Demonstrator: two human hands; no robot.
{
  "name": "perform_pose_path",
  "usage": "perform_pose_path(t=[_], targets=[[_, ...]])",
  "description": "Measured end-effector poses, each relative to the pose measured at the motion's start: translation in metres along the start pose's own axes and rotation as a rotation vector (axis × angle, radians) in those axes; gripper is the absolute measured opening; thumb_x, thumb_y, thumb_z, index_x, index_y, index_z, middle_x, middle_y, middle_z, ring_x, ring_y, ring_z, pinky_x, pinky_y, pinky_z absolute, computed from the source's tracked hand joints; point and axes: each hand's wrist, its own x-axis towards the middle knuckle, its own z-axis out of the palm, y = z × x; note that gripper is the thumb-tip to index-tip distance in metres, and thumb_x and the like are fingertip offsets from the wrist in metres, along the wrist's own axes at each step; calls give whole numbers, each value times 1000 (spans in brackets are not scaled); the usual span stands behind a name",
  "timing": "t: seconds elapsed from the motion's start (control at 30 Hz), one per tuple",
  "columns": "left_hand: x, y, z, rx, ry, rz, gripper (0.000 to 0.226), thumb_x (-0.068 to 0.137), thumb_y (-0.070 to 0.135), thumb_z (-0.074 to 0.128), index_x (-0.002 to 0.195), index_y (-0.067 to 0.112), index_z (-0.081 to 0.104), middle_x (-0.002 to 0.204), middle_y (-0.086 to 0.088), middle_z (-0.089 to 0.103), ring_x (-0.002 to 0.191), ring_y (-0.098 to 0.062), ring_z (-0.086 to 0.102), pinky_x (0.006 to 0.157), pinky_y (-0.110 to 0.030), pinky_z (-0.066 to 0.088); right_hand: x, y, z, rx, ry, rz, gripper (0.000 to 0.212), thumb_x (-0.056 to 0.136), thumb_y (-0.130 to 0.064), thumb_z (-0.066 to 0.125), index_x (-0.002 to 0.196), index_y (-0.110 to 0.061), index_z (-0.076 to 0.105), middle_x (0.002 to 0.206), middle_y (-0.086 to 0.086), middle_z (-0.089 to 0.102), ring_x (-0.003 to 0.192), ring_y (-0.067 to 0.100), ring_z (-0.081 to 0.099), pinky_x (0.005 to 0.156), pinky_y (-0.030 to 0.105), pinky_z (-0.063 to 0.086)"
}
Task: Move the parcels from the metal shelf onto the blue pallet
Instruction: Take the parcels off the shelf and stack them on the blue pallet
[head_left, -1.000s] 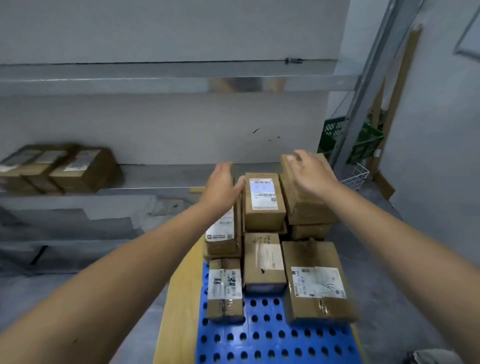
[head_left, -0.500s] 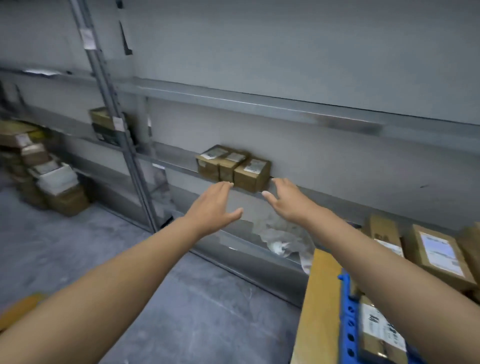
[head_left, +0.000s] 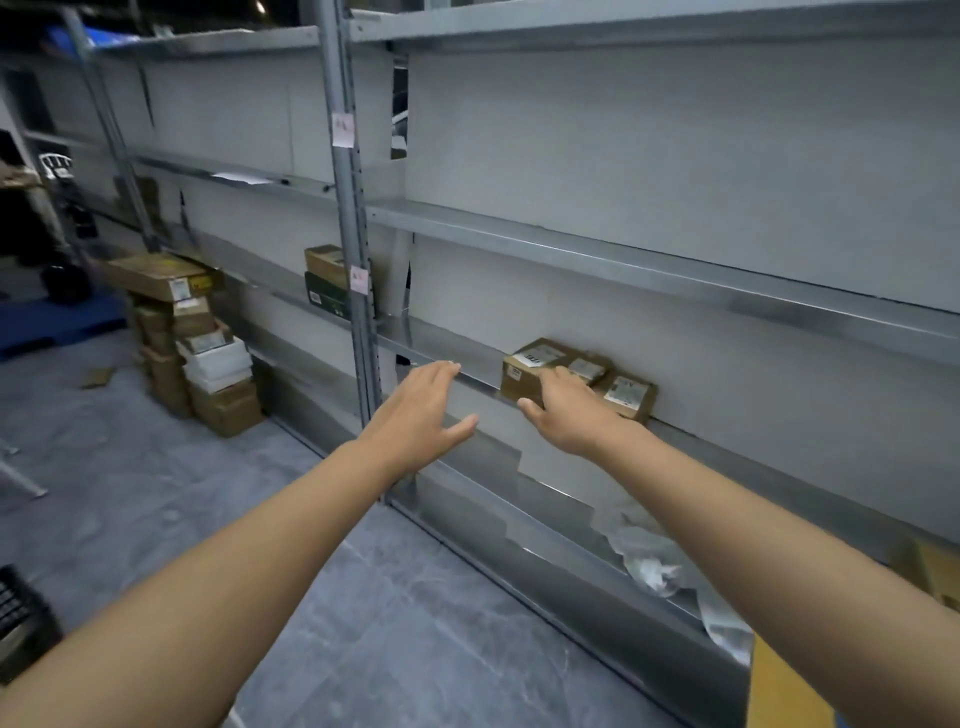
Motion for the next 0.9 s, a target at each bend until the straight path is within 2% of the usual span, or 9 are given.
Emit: perform_pose_path(t=[0.33, 0.53, 0.7, 0.9], targets=[[93, -70, 18, 36, -62, 62, 70, 94, 45, 53, 150, 12, 27, 154, -5, 32, 143, -17, 25, 116, -31, 21, 117, -9, 43, 59, 10, 69, 49, 99, -44, 39, 128, -5, 43, 129, 15, 45, 122, 32, 42, 97, 38, 34], [146, -101, 41, 6, -79, 123, 68, 95, 41, 52, 150, 11, 27, 155, -5, 30, 144, -16, 24, 118, -30, 20, 174, -2, 54, 63, 13, 135, 50, 99, -39, 42, 136, -6, 40, 135, 16, 43, 127, 32, 39, 103, 38, 31], [171, -121, 61, -12, -135, 160, 68, 95, 42, 52, 150, 10, 27, 155, -5, 30, 144, -17, 23, 118, -30, 20, 191, 4, 59, 24, -22, 217, 50, 99, -40, 41, 135, -5, 41, 131, 16, 45, 124, 32, 41, 103, 40, 34], [204, -132, 70, 13, -123, 267, 65, 96, 41, 50, 148, 7, 31, 151, -6, 37, 141, -19, 28, 120, -29, 8, 201, 5, 47, 15, 25, 310, 48, 99, -37, 39, 133, -4, 42, 131, 16, 45, 125, 33, 41, 104, 40, 34]])
